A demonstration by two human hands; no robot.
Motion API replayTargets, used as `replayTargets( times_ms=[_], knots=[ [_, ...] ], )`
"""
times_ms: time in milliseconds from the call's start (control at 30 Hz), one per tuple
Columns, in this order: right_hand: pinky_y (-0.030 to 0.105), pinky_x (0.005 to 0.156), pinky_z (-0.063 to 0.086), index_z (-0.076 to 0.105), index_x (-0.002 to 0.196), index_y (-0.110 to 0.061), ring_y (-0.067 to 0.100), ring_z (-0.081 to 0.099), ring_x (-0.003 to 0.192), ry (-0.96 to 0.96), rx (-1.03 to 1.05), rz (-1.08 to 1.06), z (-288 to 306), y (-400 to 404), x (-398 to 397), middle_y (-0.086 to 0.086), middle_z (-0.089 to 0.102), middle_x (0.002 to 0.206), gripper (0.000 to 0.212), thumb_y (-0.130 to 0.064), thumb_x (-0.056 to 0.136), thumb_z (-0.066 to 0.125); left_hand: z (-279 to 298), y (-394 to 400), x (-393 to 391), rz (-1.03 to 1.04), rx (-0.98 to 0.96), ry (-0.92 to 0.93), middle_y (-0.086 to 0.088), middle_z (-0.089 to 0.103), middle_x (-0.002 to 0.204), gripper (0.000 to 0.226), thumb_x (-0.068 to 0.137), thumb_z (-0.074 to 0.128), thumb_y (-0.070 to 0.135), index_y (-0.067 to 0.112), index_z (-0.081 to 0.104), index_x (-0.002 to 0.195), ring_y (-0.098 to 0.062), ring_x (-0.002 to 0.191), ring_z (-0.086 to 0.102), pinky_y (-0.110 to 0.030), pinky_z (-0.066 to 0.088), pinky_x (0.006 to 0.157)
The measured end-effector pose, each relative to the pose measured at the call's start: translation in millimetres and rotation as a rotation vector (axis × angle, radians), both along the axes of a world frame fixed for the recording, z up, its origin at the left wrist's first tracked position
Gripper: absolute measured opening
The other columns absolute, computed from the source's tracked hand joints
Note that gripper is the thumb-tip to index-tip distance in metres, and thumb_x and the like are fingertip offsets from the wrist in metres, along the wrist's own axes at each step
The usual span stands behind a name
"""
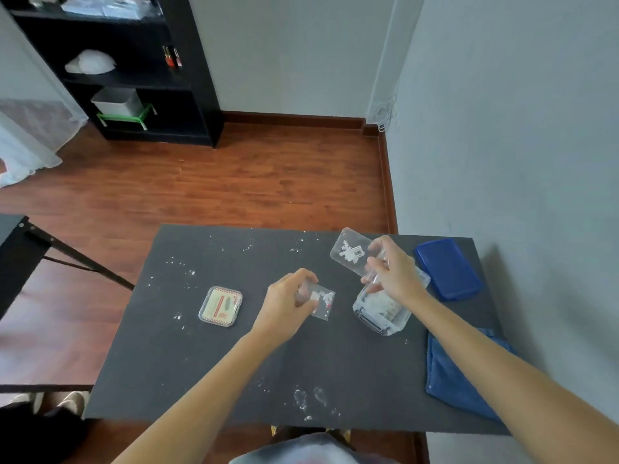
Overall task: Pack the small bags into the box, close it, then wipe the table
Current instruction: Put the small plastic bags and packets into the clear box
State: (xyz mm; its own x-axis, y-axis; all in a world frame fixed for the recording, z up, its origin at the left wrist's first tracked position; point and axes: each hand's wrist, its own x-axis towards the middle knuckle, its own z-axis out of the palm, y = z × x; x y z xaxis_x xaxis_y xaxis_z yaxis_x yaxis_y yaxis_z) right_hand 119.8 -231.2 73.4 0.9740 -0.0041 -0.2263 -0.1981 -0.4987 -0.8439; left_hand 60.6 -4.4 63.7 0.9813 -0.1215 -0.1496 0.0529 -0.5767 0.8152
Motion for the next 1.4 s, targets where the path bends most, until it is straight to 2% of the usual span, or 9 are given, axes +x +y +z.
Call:
replayTargets(
  times_ms=[133, 200, 267, 367, 567, 767, 1067, 1233, 1400],
  knots=[
    [0.017, 0.048, 0.053, 0.050, 0.114, -0.023, 0.015, 0.071, 0.060, -0.063, -0.163, -0.062, 9, -59, -10, 0.013, 0.067, 0.082, 0.026, -0.004, 0.096, 0.051, 1, -54, 10, 0.038, -0.099, -0.009, 0.002, 0.054, 0.060, 0.016, 0.080, 0.067, 0.014, 0.024, 0.054, 0.076, -0.004, 0.053, 0.043, -0.012, 0.038, 0.051],
    [0.023, 0.053, 0.055, 0.047, 0.118, -0.020, 0.016, 0.070, 0.058, -0.079, -0.229, -0.098, 10, -83, -17, 0.017, 0.069, 0.079, 0.032, -0.006, 0.093, 0.060, -1, -78, 13, 0.104, -0.156, -0.002, 0.004, 0.060, 0.063, 0.019, 0.078, 0.070, 0.018, 0.023, 0.054, 0.069, -0.003, 0.053, 0.046, -0.014, 0.042, 0.052],
    [0.034, 0.059, 0.058, 0.047, 0.112, -0.017, 0.025, 0.071, 0.062, -0.071, -0.230, -0.189, 11, -101, -23, 0.017, 0.069, 0.080, 0.032, -0.009, 0.089, 0.067, -5, -98, 15, 0.174, -0.195, 0.004, 0.008, 0.062, 0.062, 0.019, 0.077, 0.074, 0.020, 0.022, 0.057, 0.067, -0.001, 0.053, 0.050, -0.015, 0.043, 0.055],
    [0.040, 0.068, 0.060, 0.053, 0.097, -0.011, 0.016, 0.069, 0.058, -0.137, -0.268, -0.264, 12, -118, -31, 0.002, 0.068, 0.066, 0.019, -0.010, 0.086, 0.069, -14, -123, 17, 0.295, -0.201, 0.054, 0.009, 0.063, 0.061, 0.018, 0.074, 0.077, 0.025, 0.022, 0.060, 0.067, 0.000, 0.053, 0.052, -0.015, 0.042, 0.054],
    [0.034, 0.067, 0.057, 0.061, 0.077, -0.008, 0.019, 0.068, 0.060, -0.273, -0.309, -0.245, 11, -126, -37, 0.003, 0.070, 0.062, 0.013, -0.011, 0.088, 0.069, -33, -156, 13, 0.439, -0.066, 0.071, 0.014, 0.066, 0.069, 0.018, 0.076, 0.075, 0.032, 0.023, 0.062, 0.068, -0.009, 0.059, 0.055, -0.029, 0.045, 0.066],
    [0.018, 0.062, 0.048, 0.066, 0.076, -0.009, 0.005, 0.062, 0.059, -0.283, -0.323, -0.194, 3, -121, -32, -0.008, 0.065, 0.061, 0.012, -0.012, 0.088, 0.069, -47, -162, 13, 0.360, 0.170, -0.064, 0.012, 0.063, 0.091, 0.014, 0.078, 0.076, 0.033, 0.023, 0.066, 0.081, -0.015, 0.089, 0.052, -0.028, 0.029, 0.079],
    [0.030, 0.068, 0.045, 0.070, 0.073, -0.012, 0.010, 0.059, 0.065, -0.178, -0.365, -0.001, -24, -96, -20, -0.012, 0.064, 0.060, 0.016, -0.019, 0.087, 0.071, -57, -94, 1, 0.543, 0.116, -0.197, 0.003, 0.053, 0.112, 0.021, 0.086, 0.069, 0.027, 0.021, 0.063, 0.105, -0.018, 0.105, 0.048, -0.032, 0.033, 0.089],
    [0.037, 0.078, 0.040, 0.073, 0.079, -0.011, 0.033, 0.055, 0.093, -0.139, -0.437, 0.023, -42, -88, -14, 0.001, 0.068, 0.074, 0.015, -0.025, 0.081, 0.078, -70, -11, -9, 0.653, 0.278, -0.065, -0.006, 0.043, 0.134, 0.044, 0.084, 0.069, 0.023, 0.020, 0.054, 0.126, -0.029, 0.127, 0.039, -0.045, 0.029, 0.104],
    [0.042, 0.092, 0.040, 0.062, 0.117, -0.014, 0.034, 0.042, 0.110, -0.119, -0.530, 0.010, -53, -84, -10, 0.013, 0.052, 0.114, 0.050, -0.028, 0.074, 0.084, -87, 55, -16, 0.600, 0.493, 0.180, -0.017, 0.009, 0.159, 0.077, 0.084, 0.068, 0.038, 0.028, 0.027, 0.149, -0.034, 0.148, 0.003, -0.054, 0.011, 0.117]
  ],
)
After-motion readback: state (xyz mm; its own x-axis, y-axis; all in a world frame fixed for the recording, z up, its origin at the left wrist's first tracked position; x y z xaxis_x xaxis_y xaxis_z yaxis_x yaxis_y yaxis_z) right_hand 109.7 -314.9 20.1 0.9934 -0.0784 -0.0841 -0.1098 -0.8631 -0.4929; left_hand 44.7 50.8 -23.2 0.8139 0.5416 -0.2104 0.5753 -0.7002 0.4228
